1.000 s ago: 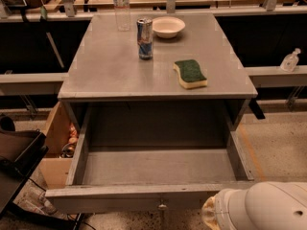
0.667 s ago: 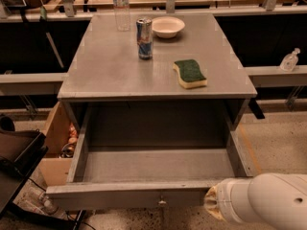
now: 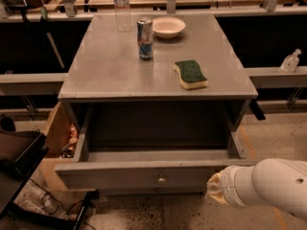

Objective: Close top drawer

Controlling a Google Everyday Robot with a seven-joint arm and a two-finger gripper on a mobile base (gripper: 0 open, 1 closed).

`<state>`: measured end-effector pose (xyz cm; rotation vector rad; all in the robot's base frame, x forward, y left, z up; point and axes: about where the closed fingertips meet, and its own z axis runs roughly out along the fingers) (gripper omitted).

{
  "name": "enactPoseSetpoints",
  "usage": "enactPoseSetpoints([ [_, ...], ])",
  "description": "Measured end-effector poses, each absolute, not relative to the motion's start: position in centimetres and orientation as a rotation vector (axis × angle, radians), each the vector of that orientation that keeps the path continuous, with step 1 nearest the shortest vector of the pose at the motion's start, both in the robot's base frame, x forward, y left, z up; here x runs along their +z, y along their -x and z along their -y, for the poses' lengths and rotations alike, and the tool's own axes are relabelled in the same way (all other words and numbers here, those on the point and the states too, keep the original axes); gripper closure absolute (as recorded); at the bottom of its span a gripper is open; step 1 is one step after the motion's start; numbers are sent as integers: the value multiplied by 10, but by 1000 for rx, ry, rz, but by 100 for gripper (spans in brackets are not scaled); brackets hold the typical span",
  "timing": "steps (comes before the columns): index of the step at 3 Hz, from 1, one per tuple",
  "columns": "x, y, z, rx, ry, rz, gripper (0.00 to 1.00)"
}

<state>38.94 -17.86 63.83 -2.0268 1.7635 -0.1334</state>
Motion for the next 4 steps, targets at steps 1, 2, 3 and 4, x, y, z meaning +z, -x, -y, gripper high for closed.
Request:
enactPoseSetpoints([
  [1,638,-389,179,-133,2027,-1764,100],
  [2,637,-428,186,-131,2024,-1737,100],
  [3,630,-465,196,-110,2019,-1711,100],
  [4,630,-465,196,-110,2019,-1711,100],
])
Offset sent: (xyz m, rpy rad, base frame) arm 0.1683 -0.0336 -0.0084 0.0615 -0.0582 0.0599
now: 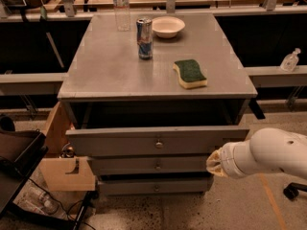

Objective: Close top drawer

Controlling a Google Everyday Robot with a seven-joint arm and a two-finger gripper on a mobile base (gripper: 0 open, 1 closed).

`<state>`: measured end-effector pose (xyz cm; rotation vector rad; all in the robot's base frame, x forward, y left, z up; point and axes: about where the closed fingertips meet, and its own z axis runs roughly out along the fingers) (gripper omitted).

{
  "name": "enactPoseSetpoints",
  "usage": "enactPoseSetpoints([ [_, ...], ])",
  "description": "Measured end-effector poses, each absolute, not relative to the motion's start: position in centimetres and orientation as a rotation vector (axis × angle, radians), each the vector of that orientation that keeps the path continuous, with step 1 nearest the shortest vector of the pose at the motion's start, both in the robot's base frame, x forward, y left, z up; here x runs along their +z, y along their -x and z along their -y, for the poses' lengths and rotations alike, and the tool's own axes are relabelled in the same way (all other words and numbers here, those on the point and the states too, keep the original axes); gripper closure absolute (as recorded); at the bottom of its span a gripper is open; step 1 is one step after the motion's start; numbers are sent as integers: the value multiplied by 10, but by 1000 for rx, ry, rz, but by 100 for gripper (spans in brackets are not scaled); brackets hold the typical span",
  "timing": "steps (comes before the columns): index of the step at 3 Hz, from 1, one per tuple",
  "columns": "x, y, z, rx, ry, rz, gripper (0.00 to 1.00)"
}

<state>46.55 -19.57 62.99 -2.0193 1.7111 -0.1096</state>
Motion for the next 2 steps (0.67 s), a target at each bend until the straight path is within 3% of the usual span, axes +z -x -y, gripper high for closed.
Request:
enactPoseSetpoints([
  [2,616,-503,214,-66,1978,-1754,100],
])
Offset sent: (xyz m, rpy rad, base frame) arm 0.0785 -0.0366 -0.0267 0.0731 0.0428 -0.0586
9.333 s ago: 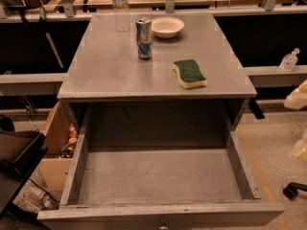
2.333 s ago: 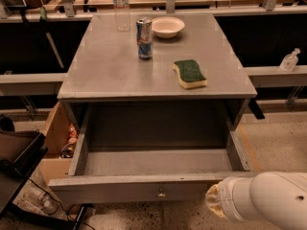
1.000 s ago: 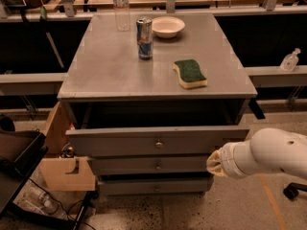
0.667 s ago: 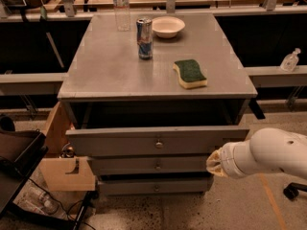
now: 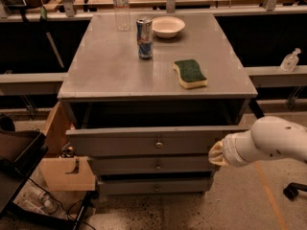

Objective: Close top drawer

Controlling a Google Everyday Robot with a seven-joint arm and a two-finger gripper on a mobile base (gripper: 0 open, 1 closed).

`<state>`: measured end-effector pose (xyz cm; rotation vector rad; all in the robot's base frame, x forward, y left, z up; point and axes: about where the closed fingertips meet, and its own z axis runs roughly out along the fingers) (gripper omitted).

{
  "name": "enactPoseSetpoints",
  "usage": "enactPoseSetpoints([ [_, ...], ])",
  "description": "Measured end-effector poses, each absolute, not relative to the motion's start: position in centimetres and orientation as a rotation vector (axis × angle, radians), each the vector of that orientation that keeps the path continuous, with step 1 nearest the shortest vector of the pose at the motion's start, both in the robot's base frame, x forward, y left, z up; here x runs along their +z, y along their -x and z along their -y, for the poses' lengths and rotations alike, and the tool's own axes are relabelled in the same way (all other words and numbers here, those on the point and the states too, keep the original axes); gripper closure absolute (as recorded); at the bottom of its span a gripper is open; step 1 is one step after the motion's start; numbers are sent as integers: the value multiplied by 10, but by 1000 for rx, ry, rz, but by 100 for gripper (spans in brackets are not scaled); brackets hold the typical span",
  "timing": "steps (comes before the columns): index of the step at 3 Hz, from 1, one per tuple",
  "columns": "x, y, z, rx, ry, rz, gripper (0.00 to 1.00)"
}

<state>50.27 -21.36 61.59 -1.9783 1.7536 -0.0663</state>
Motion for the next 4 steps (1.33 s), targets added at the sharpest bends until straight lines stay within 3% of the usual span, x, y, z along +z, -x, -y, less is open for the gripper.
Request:
enactPoseSetpoints([
  [4,594,-584,226,1,1933,-1674,100],
])
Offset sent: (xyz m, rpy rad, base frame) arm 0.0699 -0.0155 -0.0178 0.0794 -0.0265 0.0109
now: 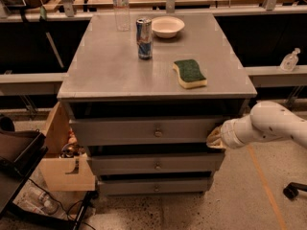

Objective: Close top drawer

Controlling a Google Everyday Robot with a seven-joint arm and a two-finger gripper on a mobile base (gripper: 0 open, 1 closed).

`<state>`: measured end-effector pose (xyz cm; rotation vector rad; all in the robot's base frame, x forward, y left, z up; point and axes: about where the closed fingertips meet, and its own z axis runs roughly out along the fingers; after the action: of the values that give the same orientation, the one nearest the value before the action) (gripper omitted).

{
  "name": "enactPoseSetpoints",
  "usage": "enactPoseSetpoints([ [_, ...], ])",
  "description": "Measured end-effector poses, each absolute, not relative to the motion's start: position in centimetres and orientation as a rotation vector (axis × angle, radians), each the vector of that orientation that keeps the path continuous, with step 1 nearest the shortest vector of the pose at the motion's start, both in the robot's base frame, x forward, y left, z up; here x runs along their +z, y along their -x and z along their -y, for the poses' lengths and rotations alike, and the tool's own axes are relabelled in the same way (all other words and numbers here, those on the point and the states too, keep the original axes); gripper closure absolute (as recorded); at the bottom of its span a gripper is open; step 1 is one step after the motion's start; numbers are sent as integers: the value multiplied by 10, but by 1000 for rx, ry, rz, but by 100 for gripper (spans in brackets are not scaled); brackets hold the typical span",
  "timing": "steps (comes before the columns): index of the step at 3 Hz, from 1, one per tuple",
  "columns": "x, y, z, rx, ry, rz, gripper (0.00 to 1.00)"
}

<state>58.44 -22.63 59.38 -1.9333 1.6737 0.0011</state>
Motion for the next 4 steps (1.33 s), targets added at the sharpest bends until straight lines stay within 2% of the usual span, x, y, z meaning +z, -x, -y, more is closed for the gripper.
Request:
enactPoseSetpoints([
  [2,607,-575,235,2,1919,-1680,100],
  [4,669,-557,285,14,1813,-1739,100],
])
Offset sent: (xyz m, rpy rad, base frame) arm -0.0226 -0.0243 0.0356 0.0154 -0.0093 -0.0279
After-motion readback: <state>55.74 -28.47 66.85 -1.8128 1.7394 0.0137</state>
